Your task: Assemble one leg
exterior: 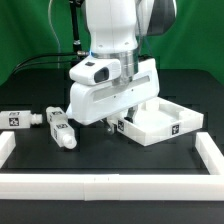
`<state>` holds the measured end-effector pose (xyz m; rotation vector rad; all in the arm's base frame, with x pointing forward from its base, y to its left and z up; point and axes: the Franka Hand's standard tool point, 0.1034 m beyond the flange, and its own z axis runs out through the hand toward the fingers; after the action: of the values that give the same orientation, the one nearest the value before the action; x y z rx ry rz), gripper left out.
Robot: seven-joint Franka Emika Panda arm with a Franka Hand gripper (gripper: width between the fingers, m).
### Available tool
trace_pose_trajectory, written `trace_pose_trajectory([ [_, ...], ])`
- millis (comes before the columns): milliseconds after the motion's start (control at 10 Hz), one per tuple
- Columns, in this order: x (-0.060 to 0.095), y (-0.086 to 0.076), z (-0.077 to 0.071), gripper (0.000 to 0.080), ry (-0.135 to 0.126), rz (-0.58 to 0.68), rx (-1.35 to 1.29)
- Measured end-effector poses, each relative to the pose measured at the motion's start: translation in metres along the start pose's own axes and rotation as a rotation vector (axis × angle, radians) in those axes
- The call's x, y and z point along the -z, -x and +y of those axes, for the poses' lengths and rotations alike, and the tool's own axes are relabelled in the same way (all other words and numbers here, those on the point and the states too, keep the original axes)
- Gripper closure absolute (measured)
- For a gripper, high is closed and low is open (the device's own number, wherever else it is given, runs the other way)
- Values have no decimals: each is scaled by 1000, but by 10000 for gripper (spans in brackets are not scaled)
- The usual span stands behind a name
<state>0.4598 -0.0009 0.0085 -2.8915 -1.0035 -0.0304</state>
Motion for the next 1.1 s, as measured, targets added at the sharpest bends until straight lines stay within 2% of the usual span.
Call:
trace_pose_trajectory([
  [100,0,0,0,574,0,0,0],
  [200,0,0,0,732,0,0,0],
  [500,0,-2,-5,746,-2,2,-94],
  [700,8,-7,-10,746,-14,-7,-223],
  [800,19,-8,-8,746,-37,-28,-287],
  [900,38,-9,0,746,-63,-36,-352],
  [1000,59,-9,12,746,-45,0,-393],
  [1100,69,-8,14,746,-23,21,-382],
])
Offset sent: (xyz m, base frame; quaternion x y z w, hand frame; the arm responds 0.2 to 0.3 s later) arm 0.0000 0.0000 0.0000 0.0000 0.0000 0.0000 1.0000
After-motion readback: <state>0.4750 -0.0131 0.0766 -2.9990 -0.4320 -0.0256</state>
